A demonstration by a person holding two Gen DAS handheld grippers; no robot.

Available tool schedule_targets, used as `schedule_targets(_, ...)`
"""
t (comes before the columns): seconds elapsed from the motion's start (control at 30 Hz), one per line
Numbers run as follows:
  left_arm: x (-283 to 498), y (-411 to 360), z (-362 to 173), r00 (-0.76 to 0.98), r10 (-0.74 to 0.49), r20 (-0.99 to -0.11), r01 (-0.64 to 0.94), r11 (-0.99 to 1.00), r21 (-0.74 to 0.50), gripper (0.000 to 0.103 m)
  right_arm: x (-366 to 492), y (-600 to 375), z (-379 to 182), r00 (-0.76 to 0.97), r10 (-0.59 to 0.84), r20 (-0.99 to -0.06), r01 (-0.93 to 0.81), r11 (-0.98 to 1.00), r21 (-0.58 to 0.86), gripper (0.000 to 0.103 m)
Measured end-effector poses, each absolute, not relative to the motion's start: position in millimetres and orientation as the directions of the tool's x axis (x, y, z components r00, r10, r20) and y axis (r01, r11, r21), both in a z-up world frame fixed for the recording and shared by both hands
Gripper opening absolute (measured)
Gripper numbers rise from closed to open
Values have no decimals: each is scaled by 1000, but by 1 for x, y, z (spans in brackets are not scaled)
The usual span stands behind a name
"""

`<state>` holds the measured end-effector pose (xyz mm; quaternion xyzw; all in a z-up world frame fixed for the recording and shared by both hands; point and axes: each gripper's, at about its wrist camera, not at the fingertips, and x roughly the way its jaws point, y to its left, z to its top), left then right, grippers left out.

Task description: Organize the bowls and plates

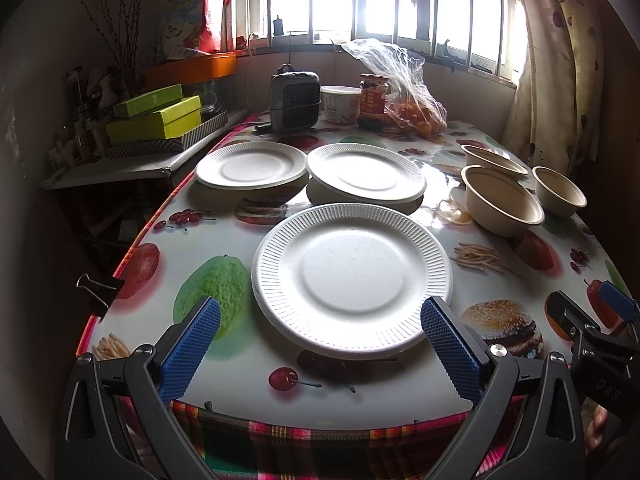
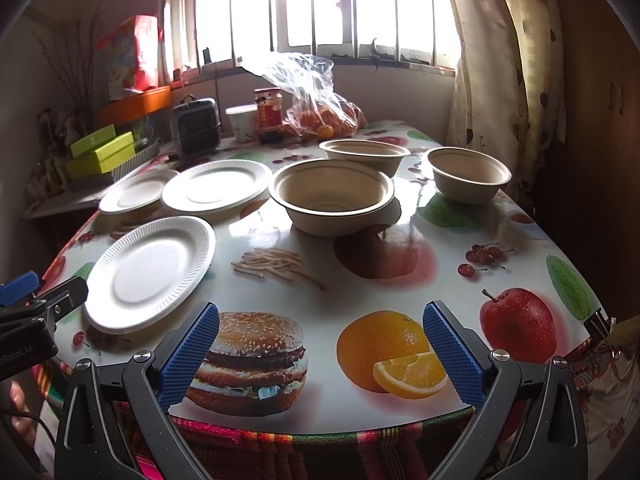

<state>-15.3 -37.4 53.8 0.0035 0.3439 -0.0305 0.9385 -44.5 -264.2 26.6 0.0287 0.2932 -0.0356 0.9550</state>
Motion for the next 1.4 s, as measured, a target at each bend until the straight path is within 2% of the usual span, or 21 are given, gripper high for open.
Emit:
schedule_targets(0.17,-10,-32,56,760,-50,-648,51,999,-17,101,-40,-261,28,826,-33,-563,58,998,28,103)
schedule_targets(0.37,7,-14,64,755,-45,-654,15,999,-51,101,-23,-248,43,838,55,-542,-39,998,41,103)
schedule_targets(0.7,47,25,85,767,32,-641,-73,997,-39,101,31,-224,77,845,115,-522,-125,992,16,103)
schedule_targets(1.0,93,38,97,759,-11,-651,-52,996,-78,101,85,-212,92,826,132,-548,-165,986,-12,103)
schedule_targets(1.13,115,34,99,752,-39,-658,-21,996,-83,97,112,-214,97,813,130,-567,-170,985,-18,103)
schedule_targets(1.23,133,29,97,737,-64,-672,4,996,-90,90,132,-215,97,803,115,-585,-170,985,-40,103)
schedule_targets(1.4,157,21,92,719,-69,-691,14,996,-85,89,156,-221,98,797,97,-596,-162,985,-57,103)
